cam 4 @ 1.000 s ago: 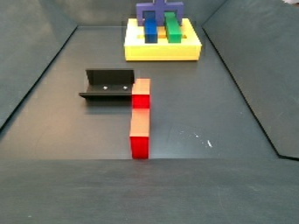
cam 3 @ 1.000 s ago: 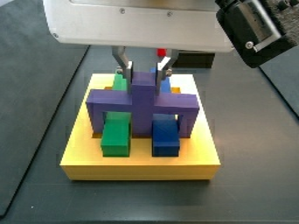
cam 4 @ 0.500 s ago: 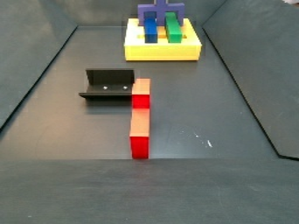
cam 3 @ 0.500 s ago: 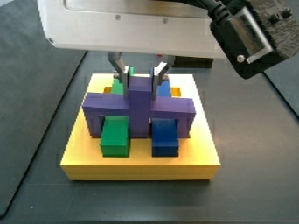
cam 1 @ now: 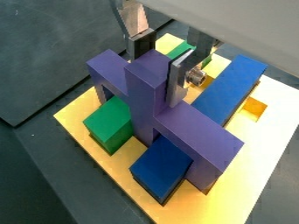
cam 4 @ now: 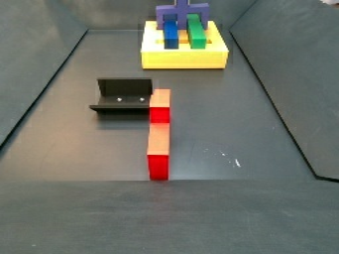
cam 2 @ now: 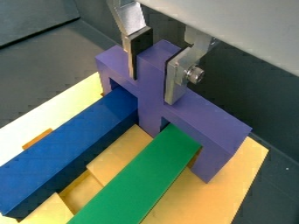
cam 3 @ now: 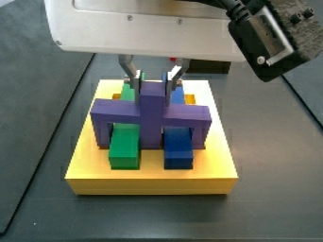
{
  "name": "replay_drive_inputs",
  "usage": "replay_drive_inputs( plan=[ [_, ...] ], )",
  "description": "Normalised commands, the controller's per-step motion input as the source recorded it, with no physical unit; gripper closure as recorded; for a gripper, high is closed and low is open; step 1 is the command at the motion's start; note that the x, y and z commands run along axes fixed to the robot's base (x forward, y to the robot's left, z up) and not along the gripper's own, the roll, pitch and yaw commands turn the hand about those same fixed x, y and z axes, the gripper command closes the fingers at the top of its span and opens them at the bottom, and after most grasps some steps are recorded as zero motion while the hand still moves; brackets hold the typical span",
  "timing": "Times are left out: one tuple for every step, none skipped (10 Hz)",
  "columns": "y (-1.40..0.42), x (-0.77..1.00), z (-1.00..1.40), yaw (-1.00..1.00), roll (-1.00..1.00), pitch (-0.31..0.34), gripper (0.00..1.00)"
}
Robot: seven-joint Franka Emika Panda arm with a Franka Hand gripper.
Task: Pick up the purple object. Move up. Move to above the board. Insert the purple object.
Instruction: Insert the purple object.
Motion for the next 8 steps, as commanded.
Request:
replay_drive_inputs(
  plan=[
    [-0.08, 0.03, -0.54, 0.05, -0.01, -0.081, 1.0],
    [-0.1, 0.0, -0.34, 0.12, 0.01, -0.116, 1.0],
    [0.0, 0.01, -0.15, 0.13, 0.0, -0.1, 1.0],
    [0.0, 0.01, 0.0, 0.07, 0.07, 0.0, 1.0],
    [-0.01, 0.17, 0.0, 0.2, 0.09, 0.0, 1.0],
    [0.0, 0.31, -0.07, 0.36, 0.04, 0.0, 1.0],
    [0.0, 0.07, -0.09, 0.23, 0.0, -0.003, 1.0],
    [0.0, 0.0, -0.07, 0.01, 0.0, -0.003, 1.0]
  ],
)
